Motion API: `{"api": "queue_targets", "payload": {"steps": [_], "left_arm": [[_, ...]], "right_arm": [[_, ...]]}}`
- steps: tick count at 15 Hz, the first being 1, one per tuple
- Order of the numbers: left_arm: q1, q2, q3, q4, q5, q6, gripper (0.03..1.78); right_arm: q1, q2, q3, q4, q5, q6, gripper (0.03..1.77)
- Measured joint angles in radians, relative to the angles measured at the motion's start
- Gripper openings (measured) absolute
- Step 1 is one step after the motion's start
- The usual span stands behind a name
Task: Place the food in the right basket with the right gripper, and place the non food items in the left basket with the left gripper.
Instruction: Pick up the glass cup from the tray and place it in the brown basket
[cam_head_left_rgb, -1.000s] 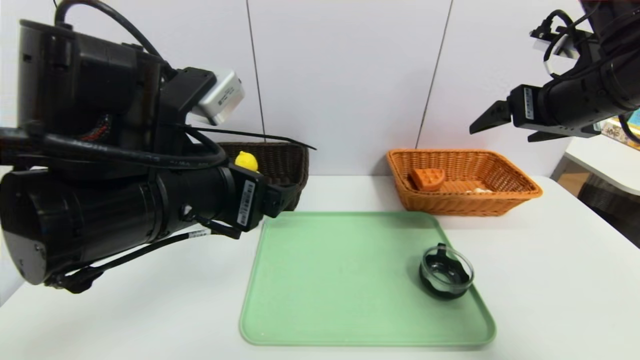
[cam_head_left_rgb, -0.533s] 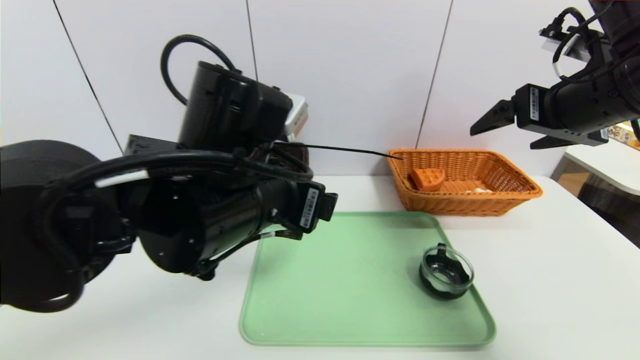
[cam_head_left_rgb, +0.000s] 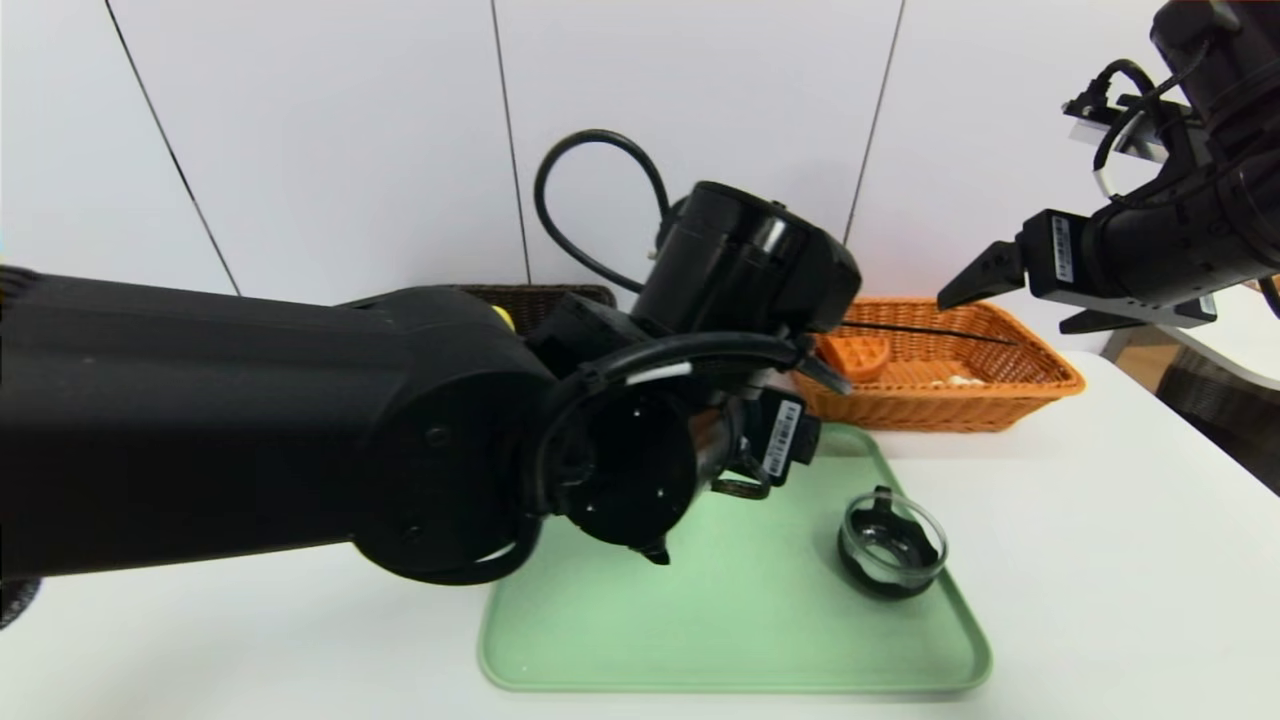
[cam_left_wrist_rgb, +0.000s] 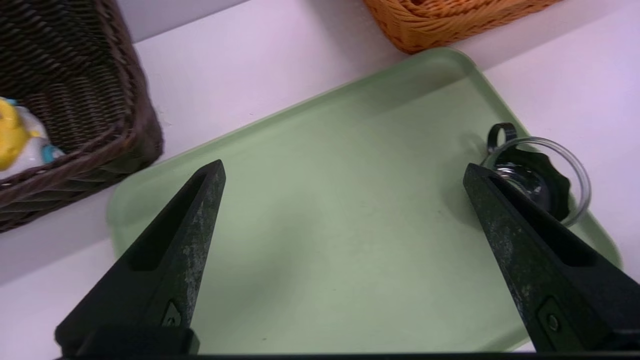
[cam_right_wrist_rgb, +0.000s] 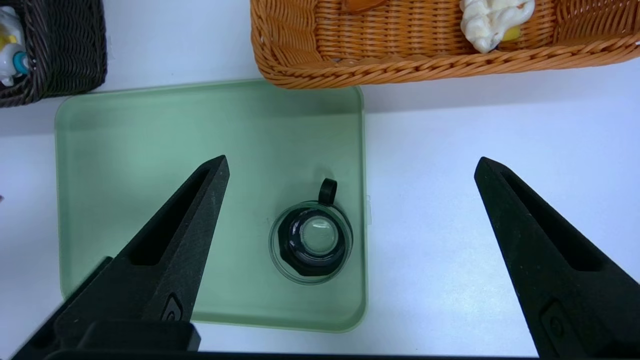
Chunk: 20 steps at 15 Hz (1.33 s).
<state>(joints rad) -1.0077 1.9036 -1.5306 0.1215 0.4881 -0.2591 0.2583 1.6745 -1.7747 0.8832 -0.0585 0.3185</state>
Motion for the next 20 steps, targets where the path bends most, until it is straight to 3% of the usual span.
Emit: {"api": "queue_targets", "payload": {"steps": [9, 17, 20], "left_arm": [[-0.121, 0.16, -0.181, 0.084, 0.001, -0.045, 1.69], [-0.158, 0.274, -0.383, 0.234, 0.004, -0.097, 1.69], [-0.16, 0.313, -0.404, 0.248, 0.047, -0.123, 1.69]], "right_arm": [[-0.048, 0.011, -0.001, -0.005, -0.006, -0.001, 1.69], [-0.072, 0.0, -0.001, -0.003, -0.004, -0.004, 1.69], [-0.073, -0.009, 0.004, -0.001, -0.004, -0.003, 1.69]]}}
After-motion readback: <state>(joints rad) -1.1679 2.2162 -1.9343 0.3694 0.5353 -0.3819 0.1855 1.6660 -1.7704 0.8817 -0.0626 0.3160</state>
